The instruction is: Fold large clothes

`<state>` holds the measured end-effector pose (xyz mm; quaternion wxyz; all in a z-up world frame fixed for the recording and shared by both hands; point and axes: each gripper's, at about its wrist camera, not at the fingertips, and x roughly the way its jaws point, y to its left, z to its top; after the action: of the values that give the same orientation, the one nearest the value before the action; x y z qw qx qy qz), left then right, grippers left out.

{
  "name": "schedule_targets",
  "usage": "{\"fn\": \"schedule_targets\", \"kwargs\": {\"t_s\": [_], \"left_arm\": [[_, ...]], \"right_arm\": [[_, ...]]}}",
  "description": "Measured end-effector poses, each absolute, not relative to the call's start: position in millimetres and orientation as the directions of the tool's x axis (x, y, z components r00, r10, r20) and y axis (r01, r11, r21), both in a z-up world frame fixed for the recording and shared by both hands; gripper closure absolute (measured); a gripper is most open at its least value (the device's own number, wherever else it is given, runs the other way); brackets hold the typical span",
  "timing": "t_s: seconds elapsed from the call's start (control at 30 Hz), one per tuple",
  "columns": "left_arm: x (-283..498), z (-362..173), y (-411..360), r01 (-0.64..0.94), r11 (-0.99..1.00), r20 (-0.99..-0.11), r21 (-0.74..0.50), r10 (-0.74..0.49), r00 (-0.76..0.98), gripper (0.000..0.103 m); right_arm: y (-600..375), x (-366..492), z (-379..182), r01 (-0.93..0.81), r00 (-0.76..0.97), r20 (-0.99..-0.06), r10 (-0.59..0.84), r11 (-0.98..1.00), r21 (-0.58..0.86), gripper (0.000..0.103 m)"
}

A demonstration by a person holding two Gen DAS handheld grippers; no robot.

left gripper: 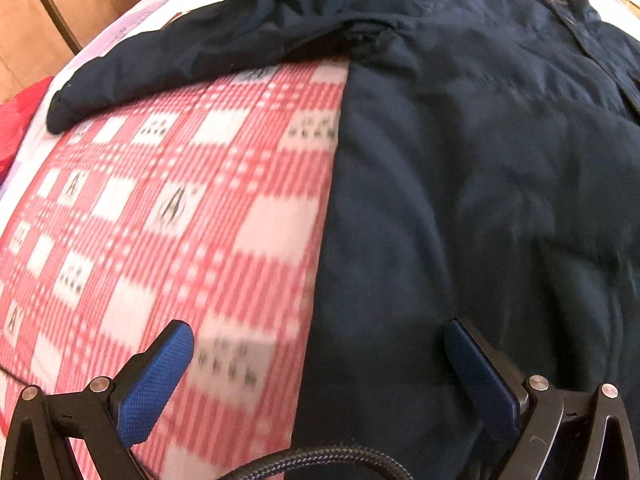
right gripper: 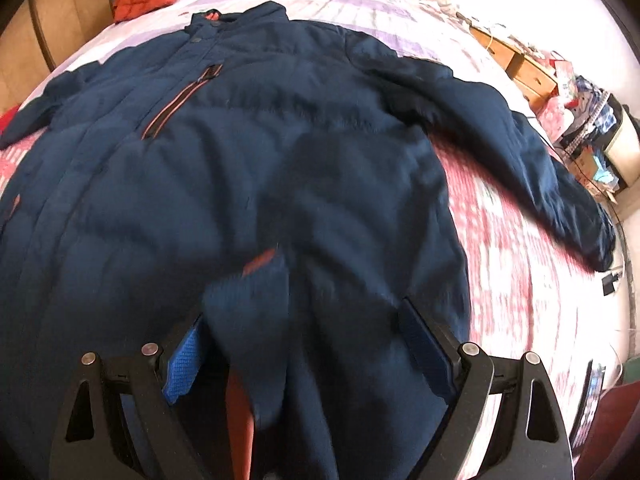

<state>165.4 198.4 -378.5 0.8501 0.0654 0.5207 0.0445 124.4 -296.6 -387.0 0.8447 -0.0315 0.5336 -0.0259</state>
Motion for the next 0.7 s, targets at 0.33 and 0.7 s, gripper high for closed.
{"fn": "schedule_targets", "kwargs": {"t_s": [0.33, 0.7], "left_arm": [[87.8, -371.9, 173.5, 0.045, 0.984, -0.869, 0.173, 0.131, 0.477, 0.001], [-6.0, -371.9, 162.0, 0.096, 0.986, -0.881, 0.134, 0.074, 0.467, 0.001]], "right_arm": [[-228.8, 49.9, -376.2, -0.123, 0.493, -0.866, -0.088, 0.978, -0.169, 0.011], [-180.3, -55.4, -384.8, -0.229, 0.463, -0.886, 0.025, 0.969, -0.092, 0.011]]}}
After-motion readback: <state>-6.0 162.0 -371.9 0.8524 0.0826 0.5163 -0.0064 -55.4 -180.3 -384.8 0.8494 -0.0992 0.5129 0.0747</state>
